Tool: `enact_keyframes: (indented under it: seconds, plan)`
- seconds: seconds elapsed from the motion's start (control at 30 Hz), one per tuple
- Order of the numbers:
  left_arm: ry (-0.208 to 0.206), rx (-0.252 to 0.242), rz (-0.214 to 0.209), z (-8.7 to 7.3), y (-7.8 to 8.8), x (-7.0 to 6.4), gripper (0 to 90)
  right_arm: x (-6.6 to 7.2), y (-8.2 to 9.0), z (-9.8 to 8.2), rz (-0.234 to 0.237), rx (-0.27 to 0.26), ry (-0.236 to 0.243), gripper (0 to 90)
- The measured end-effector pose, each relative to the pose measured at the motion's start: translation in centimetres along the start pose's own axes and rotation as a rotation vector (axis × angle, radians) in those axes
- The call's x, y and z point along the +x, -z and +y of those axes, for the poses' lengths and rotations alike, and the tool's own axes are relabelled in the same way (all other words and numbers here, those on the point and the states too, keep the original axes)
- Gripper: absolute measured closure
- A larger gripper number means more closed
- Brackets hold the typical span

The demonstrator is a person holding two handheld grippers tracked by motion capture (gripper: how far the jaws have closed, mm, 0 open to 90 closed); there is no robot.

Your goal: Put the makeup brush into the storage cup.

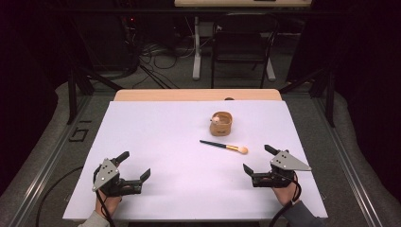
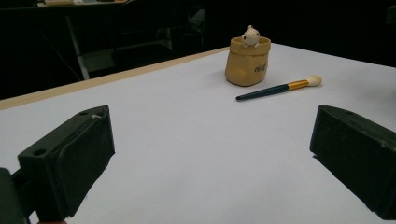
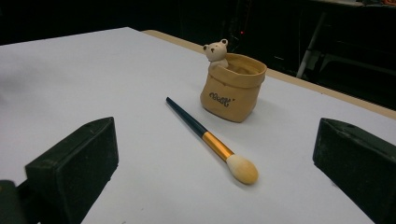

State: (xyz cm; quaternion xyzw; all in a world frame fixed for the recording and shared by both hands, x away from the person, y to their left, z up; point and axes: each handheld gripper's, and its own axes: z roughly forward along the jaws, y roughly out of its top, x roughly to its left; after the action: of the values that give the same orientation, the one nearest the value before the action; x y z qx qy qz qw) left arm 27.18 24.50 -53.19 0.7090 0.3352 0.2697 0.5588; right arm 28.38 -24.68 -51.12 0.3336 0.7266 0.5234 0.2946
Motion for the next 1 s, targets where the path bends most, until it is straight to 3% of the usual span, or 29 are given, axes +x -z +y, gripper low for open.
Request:
enact_keyframes:
  seconds: [0.7,1.0]
  plan:
    - [-0.005,0.001,-0.007,0.0,0.1,0.0,0.0,-1.2,-4.0,0.4,0.028,0.056,0.070,0.0]
    - [-0.006,0.004,-0.012,0.0,0.0,0.0,0.0,-0.9,-5.6,0.5,0.063,0.117,0.091,0.0]
